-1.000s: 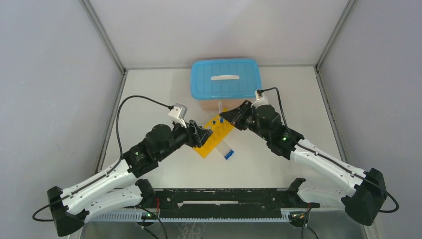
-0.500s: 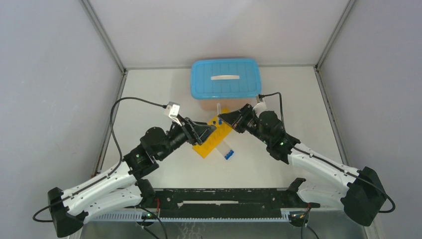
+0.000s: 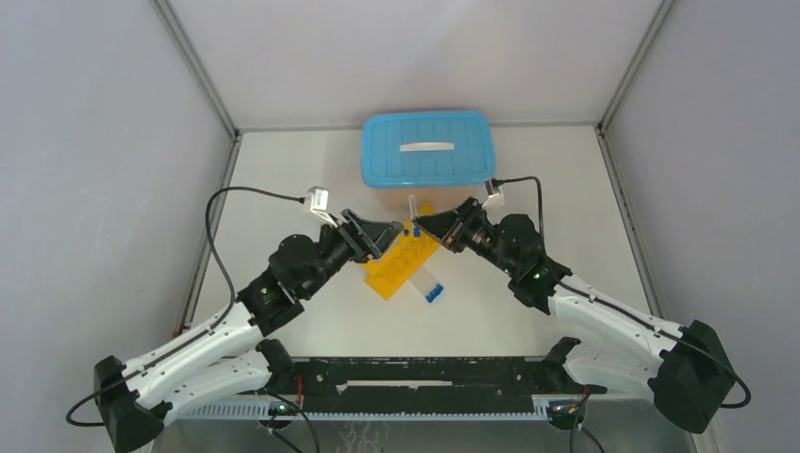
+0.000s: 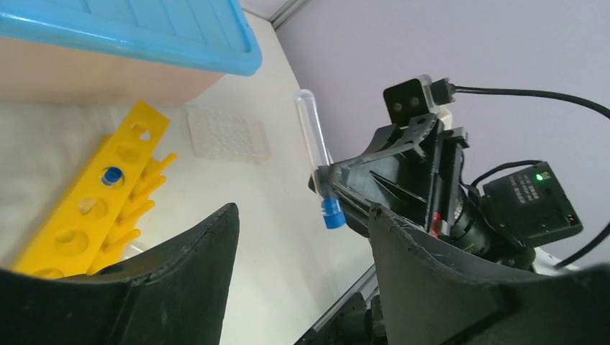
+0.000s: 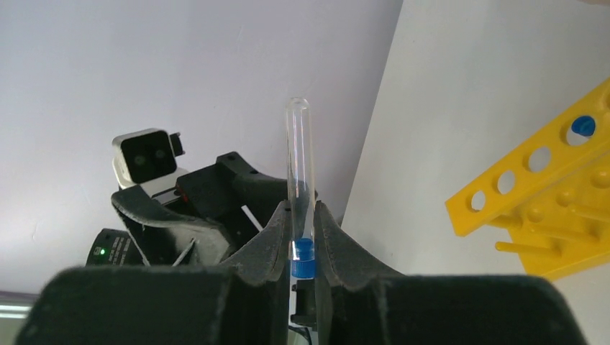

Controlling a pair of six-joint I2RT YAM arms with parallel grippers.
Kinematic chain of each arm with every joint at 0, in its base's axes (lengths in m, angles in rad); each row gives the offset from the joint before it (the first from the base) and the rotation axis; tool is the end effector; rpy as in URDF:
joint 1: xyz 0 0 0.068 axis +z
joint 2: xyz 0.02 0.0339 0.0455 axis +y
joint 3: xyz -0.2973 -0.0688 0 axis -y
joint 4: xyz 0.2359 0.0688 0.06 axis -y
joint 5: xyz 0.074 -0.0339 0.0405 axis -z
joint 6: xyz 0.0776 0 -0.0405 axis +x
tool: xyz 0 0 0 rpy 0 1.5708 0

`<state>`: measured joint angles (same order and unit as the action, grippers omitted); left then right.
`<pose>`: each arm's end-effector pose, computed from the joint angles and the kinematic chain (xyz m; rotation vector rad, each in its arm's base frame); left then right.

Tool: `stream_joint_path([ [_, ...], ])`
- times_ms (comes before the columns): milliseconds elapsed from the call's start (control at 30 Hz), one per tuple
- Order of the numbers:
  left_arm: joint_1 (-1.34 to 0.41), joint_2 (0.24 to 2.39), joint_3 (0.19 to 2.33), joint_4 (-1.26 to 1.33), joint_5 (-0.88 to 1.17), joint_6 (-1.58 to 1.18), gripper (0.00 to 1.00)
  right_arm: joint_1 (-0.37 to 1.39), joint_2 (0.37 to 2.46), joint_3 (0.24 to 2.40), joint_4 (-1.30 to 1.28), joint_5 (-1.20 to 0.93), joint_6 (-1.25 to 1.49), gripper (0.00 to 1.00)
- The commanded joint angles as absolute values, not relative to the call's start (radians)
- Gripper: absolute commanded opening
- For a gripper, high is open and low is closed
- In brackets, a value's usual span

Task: Organize the chemistry lab equipment
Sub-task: Pick up the test tube at the center of the board.

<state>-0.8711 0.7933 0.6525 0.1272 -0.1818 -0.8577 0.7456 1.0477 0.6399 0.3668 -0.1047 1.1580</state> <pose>0.1419 -0.1468 0.3496 -0.1425 1.7132 -1.1836 0.1876 0.1843 0.3264 0.2874 1.8279 1.5009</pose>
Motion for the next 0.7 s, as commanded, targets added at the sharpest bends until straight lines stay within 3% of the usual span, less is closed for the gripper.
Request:
stream_joint_path([
  [0, -0.849, 0.815, 0.687, 0.163, -0.177, -0.893, 0.71, 0.754, 1.02, 0.637, 0.405, -0.166, 1.134, 0.17],
  [667, -0.73, 0.865, 0.717, 0.212, -0.008, -0.915, 0.7, 0.753, 1.058, 0.632, 0.4, -0.274, 1.102, 0.17],
])
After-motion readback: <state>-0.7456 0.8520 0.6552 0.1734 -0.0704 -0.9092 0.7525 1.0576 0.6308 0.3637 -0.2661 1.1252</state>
